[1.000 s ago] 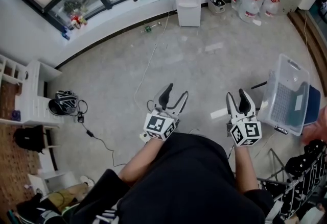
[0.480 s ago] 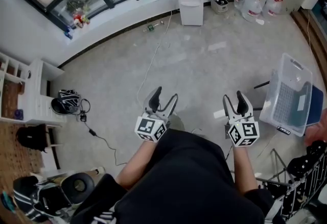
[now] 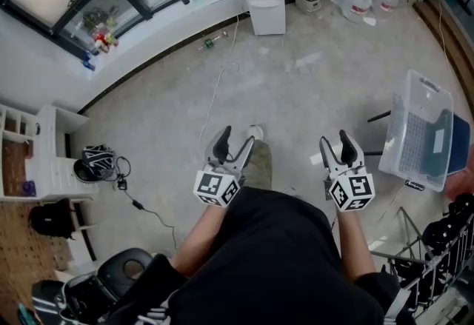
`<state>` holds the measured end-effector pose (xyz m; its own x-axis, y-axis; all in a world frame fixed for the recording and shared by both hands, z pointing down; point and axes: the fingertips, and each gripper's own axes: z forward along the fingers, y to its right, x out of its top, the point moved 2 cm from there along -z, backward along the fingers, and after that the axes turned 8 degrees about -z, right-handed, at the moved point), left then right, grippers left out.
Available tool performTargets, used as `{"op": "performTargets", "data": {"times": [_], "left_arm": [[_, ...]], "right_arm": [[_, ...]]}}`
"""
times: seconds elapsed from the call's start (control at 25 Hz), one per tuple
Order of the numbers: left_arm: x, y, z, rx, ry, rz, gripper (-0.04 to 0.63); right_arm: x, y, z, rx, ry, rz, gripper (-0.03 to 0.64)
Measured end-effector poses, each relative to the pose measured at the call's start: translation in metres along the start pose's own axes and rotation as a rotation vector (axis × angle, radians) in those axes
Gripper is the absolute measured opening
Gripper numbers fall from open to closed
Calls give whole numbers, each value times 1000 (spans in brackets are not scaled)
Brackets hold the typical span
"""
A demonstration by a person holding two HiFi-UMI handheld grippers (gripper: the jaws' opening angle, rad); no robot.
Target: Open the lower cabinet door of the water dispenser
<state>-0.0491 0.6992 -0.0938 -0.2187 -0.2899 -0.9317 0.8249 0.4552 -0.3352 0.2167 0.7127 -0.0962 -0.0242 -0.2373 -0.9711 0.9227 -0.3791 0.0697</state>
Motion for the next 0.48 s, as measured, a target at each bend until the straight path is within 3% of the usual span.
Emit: {"op": "performTargets", "data": {"times": [0.24, 0.48], "left_arm": [[14, -46, 77, -55, -6, -17, 268], [42, -129, 161, -103, -8, -32, 268]], "right_arm": [[9, 16, 72, -38, -40, -11, 215], [36, 17, 197, -29, -58, -27, 215]]}}
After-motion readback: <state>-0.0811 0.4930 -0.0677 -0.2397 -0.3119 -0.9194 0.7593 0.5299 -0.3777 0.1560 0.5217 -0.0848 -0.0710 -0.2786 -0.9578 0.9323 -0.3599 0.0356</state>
